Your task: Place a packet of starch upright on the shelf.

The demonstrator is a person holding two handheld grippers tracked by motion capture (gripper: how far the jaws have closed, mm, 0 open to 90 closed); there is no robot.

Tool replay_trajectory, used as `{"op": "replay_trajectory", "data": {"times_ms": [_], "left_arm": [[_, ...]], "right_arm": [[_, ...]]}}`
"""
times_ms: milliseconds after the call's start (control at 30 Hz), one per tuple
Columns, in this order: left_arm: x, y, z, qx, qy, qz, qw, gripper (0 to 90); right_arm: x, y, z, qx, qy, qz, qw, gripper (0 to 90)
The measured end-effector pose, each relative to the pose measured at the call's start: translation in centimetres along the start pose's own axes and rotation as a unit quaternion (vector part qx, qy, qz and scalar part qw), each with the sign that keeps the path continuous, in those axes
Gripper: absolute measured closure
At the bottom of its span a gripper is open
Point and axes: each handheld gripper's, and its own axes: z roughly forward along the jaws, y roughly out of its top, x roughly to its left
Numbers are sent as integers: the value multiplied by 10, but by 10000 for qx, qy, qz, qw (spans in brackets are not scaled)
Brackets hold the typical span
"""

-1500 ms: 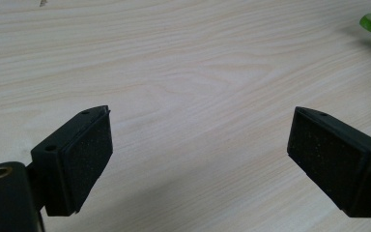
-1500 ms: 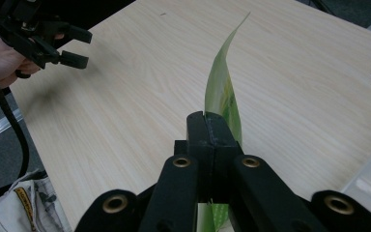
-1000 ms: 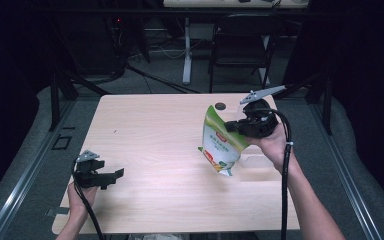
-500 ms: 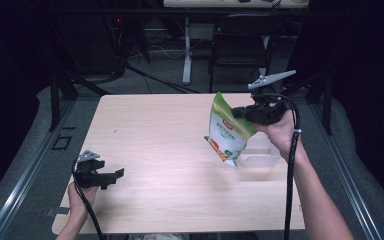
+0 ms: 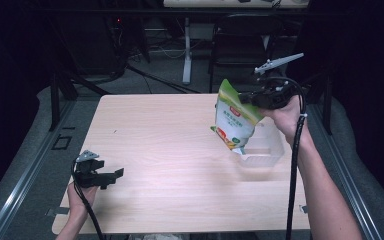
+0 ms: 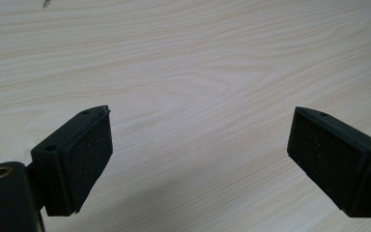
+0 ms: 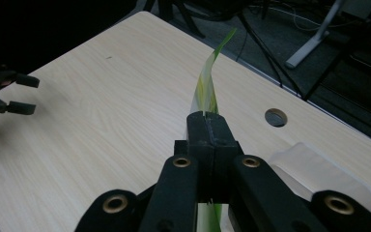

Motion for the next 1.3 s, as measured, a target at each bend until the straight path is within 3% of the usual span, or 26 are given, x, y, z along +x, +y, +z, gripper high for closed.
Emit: {"op": "replay_trajectory", "data": {"times_ms": [700, 967, 1133, 1300], "left_arm": [[0, 0, 0, 12, 2, -6, 10000, 89], [0, 0, 0, 20, 4, -14, 10000, 89], [0, 0, 0, 16, 1, -16, 10000, 89], [0, 0, 0, 25, 10, -6, 10000, 89]], "right_arm": [[-35, -1, -9, 88, -323, -28, 9994, 900], [-45, -8, -12, 164, -381, -52, 9991, 900], [-48, -16, -11, 281, -370, -242, 9986, 900], [-51, -23, -10, 287, -338, -220, 9988, 900]]}}
